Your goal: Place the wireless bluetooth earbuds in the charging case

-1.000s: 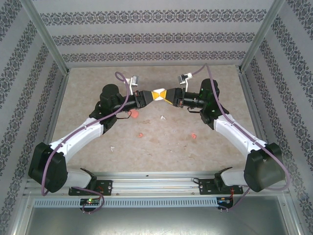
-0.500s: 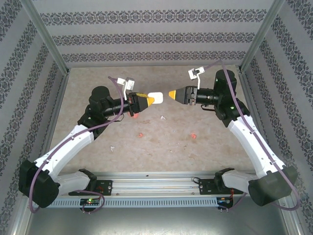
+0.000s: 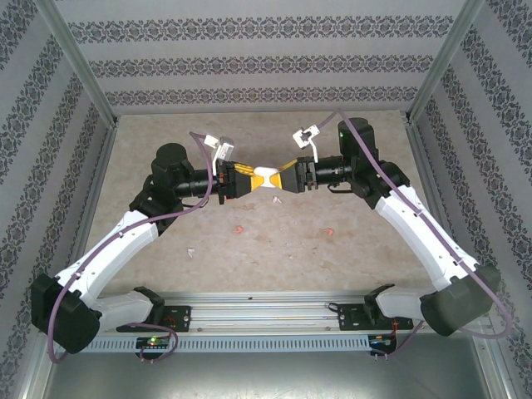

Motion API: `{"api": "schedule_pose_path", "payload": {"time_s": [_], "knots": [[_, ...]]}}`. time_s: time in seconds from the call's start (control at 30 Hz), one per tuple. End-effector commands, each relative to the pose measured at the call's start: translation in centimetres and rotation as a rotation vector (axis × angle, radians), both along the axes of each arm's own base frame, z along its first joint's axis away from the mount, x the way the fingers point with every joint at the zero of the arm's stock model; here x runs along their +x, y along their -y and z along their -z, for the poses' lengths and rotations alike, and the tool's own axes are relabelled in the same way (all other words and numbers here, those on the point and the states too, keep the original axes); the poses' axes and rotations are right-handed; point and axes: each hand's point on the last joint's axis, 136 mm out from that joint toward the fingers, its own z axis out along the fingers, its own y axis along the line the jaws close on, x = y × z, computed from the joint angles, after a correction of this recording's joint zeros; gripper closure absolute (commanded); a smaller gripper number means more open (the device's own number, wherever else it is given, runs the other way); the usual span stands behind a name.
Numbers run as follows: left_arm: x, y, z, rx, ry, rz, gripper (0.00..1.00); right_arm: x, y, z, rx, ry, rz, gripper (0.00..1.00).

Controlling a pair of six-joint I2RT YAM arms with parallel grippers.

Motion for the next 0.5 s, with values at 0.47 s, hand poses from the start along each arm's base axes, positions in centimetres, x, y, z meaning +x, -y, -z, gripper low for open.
{"api": "schedule_pose_path", "payload": {"time_s": [0.47], "knots": [[-0.5,-0.8,-2.5,-0.058,0.011,0.022,0.64,-0.5,-1.6,-0.5,0.007,0.067,-0.073,0.87]]}}
